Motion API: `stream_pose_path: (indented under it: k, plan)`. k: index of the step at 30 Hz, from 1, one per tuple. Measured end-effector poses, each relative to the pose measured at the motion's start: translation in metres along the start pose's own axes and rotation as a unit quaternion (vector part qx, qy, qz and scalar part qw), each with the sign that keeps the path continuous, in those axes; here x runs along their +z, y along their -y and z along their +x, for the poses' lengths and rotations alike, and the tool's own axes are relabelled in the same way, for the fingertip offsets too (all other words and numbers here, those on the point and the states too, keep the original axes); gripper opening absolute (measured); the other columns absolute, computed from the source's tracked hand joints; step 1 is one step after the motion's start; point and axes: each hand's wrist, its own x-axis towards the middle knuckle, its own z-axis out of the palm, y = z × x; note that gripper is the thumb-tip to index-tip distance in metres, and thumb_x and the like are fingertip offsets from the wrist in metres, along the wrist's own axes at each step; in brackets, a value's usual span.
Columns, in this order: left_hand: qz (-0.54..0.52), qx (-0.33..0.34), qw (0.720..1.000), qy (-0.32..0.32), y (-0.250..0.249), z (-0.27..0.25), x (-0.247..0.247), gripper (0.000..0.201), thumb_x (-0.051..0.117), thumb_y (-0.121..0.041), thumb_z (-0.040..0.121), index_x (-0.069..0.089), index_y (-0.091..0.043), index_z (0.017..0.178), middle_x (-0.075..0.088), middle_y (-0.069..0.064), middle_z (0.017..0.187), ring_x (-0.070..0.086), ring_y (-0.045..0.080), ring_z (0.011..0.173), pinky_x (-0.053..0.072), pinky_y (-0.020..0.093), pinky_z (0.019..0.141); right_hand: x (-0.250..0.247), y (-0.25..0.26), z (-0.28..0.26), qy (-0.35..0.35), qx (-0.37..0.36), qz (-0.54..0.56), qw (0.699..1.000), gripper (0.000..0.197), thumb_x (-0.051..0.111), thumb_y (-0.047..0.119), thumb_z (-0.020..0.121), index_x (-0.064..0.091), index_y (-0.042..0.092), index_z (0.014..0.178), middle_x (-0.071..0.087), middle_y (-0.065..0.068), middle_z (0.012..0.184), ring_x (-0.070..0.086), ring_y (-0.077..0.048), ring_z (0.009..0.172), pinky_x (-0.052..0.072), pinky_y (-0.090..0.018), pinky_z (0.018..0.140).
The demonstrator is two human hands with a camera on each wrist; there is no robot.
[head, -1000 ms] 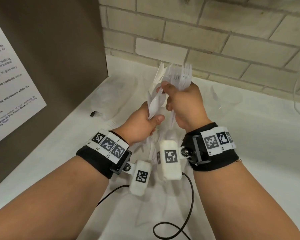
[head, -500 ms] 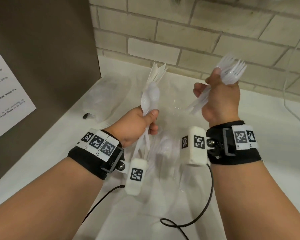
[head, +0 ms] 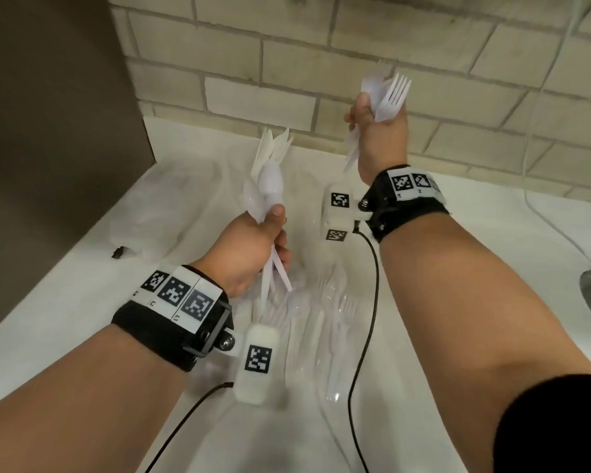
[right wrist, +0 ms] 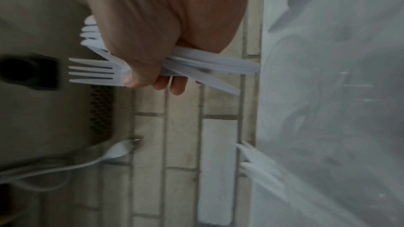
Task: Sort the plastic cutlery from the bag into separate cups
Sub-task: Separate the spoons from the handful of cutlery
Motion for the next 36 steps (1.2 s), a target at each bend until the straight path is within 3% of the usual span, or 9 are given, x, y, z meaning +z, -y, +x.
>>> stream_pose_path:
  k: [5,10,15,18,24,26,29,33,36]
  plan:
    - [-0.003,-0.001,1.0,-0.005,0.006,0.008,0.001,0.028,0.048,-0.035,0.097,0.055,-0.008,0.09,0.051,0.005,0.067,0.052,0.019,0.054,0.05,0.036,0.061,0.002,-0.044,0.013,0.01,0.055,-0.021,0.998,0.022,0.06,0.013,0.091,0.051,0.018,0.11,0.061,-0.006,0.087,0.06,-0.018,0.077,0.051,-0.034,0.081]
    - [0.005,-0.009,1.0,-0.007,0.013,0.014,-0.001,0.029,0.049,-0.036,0.097,0.055,-0.009,0.088,0.052,0.003,0.067,0.054,0.019,0.055,0.051,0.036,0.061,-0.002,-0.061,0.021,0.012,0.112,-0.019,0.993,0.044,0.076,0.011,0.07,0.058,0.022,0.109,0.064,-0.011,0.115,0.062,-0.03,0.107,0.051,-0.048,0.096]
    - [-0.004,-0.01,1.0,-0.003,0.016,0.015,0.001,0.029,0.049,-0.036,0.096,0.055,-0.009,0.087,0.052,0.003,0.066,0.053,0.019,0.055,0.049,0.037,0.063,-0.005,-0.056,0.02,0.042,0.119,-0.006,0.992,0.053,0.08,0.003,0.07,0.051,0.024,0.11,0.064,-0.005,0.1,0.062,-0.016,0.095,0.051,-0.032,0.091]
    - [-0.008,-0.01,1.0,0.0,0.017,0.014,0.002,0.028,0.05,-0.035,0.096,0.055,-0.009,0.086,0.052,0.003,0.066,0.053,0.02,0.056,0.049,0.037,0.063,-0.006,-0.055,0.018,0.056,0.127,0.002,0.99,0.059,0.079,0.001,0.07,0.047,0.023,0.114,0.064,-0.012,0.113,0.062,-0.015,0.103,0.046,-0.02,0.082]
    - [-0.008,-0.009,1.0,0.008,0.015,0.01,-0.001,0.029,0.051,-0.036,0.095,0.056,-0.01,0.084,0.052,0.002,0.065,0.052,0.02,0.058,0.048,0.037,0.064,0.001,-0.028,0.008,0.006,0.02,-0.031,0.999,0.042,0.078,0.006,0.072,0.054,0.019,0.105,0.061,-0.002,0.102,0.059,-0.012,0.102,0.052,-0.033,0.095]
    - [-0.01,-0.005,1.0,0.019,0.013,0.007,-0.001,0.029,0.051,-0.036,0.095,0.056,-0.01,0.083,0.053,0.002,0.066,0.052,0.019,0.06,0.048,0.037,0.066,0.003,-0.011,-0.007,0.017,-0.01,-0.026,0.999,0.03,0.073,0.002,0.076,0.057,0.016,0.098,0.061,0.001,0.091,0.06,-0.008,0.087,0.053,-0.024,0.086]
    - [-0.011,0.006,0.999,0.045,0.012,0.001,0.001,0.029,0.051,-0.035,0.095,0.057,-0.011,0.081,0.054,0.002,0.067,0.054,0.019,0.062,0.047,0.038,0.07,0.0,0.017,-0.045,0.123,0.011,-0.039,0.992,0.021,0.071,0.009,0.08,0.061,0.018,0.095,0.065,0.003,0.085,0.061,-0.01,0.075,0.05,-0.024,0.068]
    - [0.013,0.02,0.996,0.087,0.013,-0.008,0.008,0.036,0.05,-0.043,0.092,0.059,-0.011,0.078,0.055,0.001,0.066,0.053,0.015,0.056,0.049,0.031,0.064,-0.02,0.034,-0.09,0.344,0.075,-0.2,0.914,0.059,0.08,0.024,0.075,0.052,0.031,0.126,0.061,0.0,0.12,0.061,-0.013,0.069,0.049,-0.027,0.059]
    - [0.03,0.037,0.992,0.115,0.016,-0.014,0.014,0.041,0.044,-0.048,0.092,0.06,-0.01,0.084,0.055,-0.004,0.065,0.052,0.01,0.054,0.049,0.025,0.057,-0.027,0.034,-0.114,0.344,0.07,-0.225,0.909,0.046,0.072,0.02,0.084,0.054,0.025,0.126,0.067,-0.01,0.112,0.061,-0.013,0.06,0.045,-0.018,0.054]
